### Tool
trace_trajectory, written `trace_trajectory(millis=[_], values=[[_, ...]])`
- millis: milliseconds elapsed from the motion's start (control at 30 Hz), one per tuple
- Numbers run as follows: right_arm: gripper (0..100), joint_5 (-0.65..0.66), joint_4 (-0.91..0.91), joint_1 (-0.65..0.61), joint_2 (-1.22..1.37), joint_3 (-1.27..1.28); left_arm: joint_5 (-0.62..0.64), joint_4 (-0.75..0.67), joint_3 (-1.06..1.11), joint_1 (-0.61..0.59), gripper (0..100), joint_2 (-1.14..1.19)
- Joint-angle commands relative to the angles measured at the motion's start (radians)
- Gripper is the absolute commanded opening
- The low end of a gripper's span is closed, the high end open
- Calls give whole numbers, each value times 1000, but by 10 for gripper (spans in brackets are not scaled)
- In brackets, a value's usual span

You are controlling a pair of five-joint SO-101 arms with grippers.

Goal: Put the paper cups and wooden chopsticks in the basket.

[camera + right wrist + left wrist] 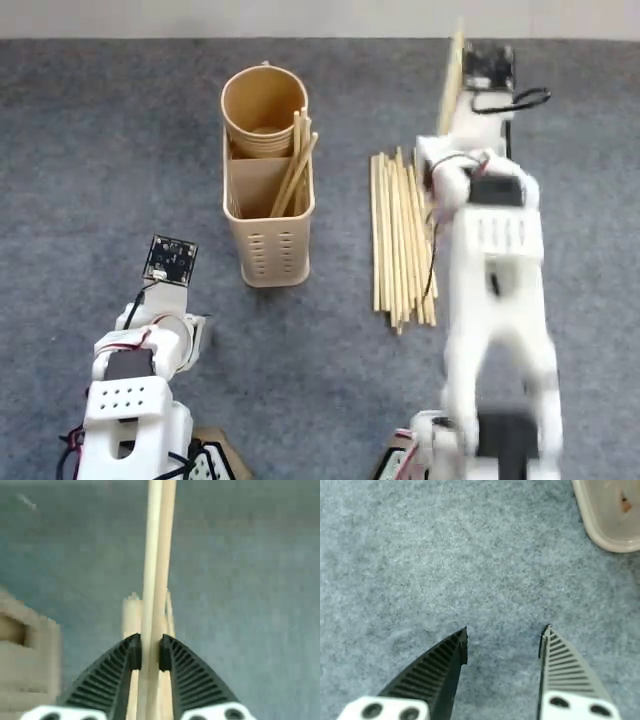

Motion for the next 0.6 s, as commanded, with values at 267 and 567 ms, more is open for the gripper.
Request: trace_trajectory(millis=[267, 567], values=[[5, -18, -616, -476, -565, 259, -17, -11, 2, 15, 256, -4], [5, -17, -1052, -572, -564, 684, -17, -11, 4, 15, 256, -4]])
